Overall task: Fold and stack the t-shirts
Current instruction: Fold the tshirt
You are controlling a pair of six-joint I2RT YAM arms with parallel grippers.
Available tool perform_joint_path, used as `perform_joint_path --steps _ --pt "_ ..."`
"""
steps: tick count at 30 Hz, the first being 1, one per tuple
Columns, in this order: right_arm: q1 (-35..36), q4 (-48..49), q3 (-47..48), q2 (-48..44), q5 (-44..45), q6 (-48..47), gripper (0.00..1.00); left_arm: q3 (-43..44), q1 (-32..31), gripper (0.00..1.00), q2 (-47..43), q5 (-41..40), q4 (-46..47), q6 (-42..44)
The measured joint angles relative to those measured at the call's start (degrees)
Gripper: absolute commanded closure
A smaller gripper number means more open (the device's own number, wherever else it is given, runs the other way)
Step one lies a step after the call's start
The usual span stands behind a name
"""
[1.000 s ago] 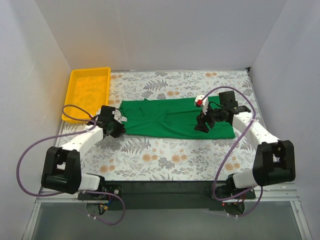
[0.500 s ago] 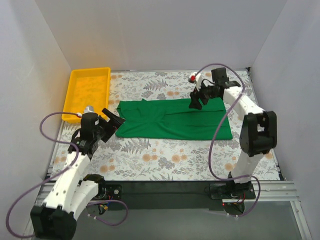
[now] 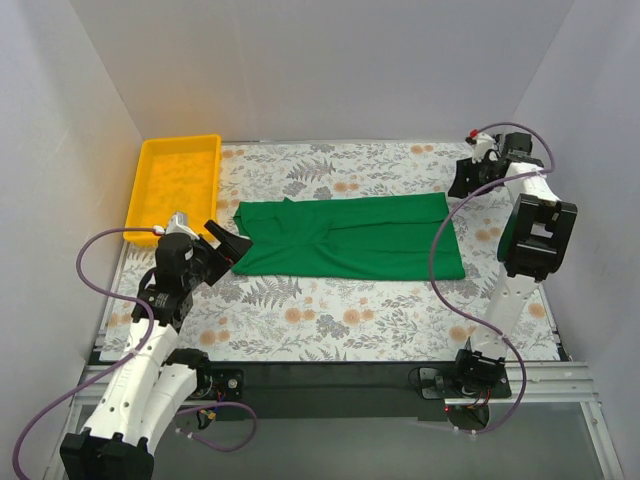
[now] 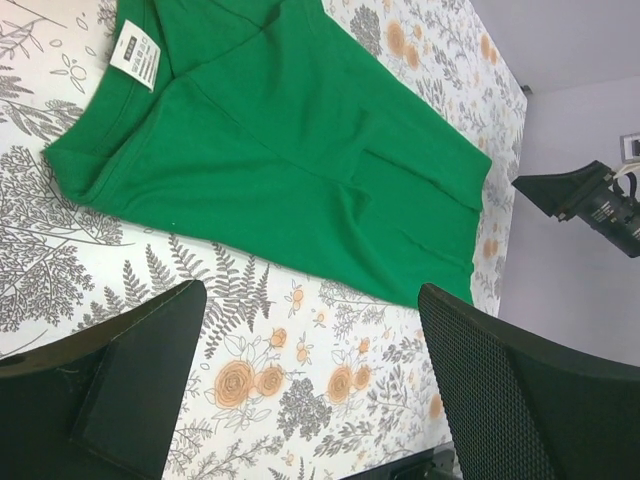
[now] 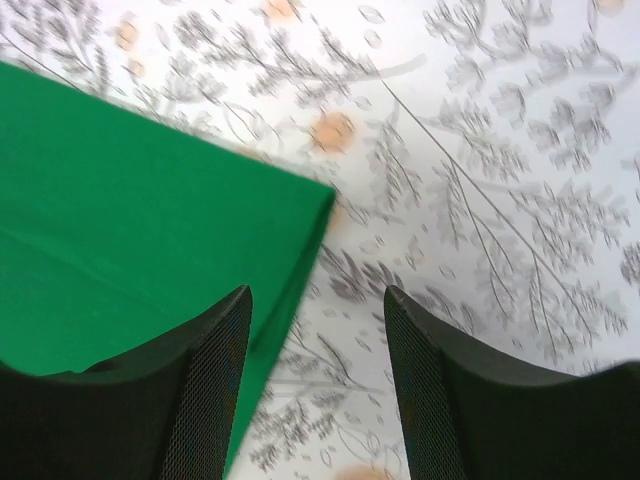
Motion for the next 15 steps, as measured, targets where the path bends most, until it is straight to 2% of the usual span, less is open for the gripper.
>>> perform_joint_path --steps 4,15 --pt "-3.21 -0.11 -2.01 0.0 0.63 0.15 0.38 -0.87 0.0 0.15 0.28 1.51 1.01 -0.07" --pt "-0.96 -0.7 -2.73 4.13 -4.52 3.04 0.4 -2.47 0.0 0.17 0.81 4.52 2.71 -0.79"
